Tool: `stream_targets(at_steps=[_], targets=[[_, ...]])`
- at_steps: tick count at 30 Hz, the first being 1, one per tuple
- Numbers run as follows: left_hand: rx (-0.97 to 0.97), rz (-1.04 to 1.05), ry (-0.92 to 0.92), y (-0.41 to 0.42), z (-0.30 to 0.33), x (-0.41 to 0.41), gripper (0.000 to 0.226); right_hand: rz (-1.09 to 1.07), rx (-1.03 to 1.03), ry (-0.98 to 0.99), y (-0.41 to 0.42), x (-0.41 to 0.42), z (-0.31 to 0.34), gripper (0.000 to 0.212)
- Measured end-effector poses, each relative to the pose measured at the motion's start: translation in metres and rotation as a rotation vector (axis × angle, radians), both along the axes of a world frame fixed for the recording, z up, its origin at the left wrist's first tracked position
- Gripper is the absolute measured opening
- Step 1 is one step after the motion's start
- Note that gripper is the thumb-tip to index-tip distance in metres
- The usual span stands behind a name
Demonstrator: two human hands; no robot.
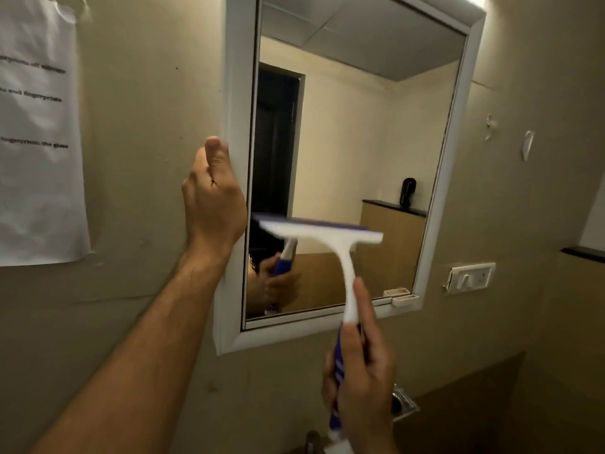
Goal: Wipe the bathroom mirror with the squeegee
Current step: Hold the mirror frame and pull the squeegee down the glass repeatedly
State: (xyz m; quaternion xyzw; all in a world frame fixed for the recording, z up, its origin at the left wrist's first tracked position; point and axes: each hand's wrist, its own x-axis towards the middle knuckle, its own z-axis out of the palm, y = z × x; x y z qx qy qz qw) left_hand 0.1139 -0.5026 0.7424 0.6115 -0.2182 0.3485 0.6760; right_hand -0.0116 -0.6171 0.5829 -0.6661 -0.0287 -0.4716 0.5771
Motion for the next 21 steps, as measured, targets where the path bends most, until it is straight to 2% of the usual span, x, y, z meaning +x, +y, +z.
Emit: stream_targets(at_steps=[1, 5, 9, 12, 14, 21], targets=[[0.001, 0.014, 0.005, 0.000, 0.001, -0.001, 0.032, 0.021, -0.019, -0.017, -0.002, 0.004, 0.017, 0.044], [-0.007, 0.034, 0.015, -0.002, 0.007, -0.010, 0.037, 0.051, -0.052, -0.077, -0.008, 0.023, 0.050, 0.045], [0.015, 0.037, 0.027, -0.002, 0.003, -0.005, 0.035, 0.000, -0.120, -0.069, -0.008, 0.021, 0.005, 0.040], [0.007, 0.040, 0.015, -0.001, 0.001, 0.000, 0.050, -0.038, -0.102, -0.005, -0.003, 0.013, -0.041, 0.043], [-0.001, 0.042, 0.009, -0.002, 0.001, 0.001, 0.052, -0.088, -0.097, 0.022, -0.003, 0.009, -0.056, 0.043], [-0.009, 0.032, 0.028, -0.002, -0.001, 0.003, 0.051, 0.000, -0.126, -0.032, -0.012, 0.017, -0.009, 0.045]])
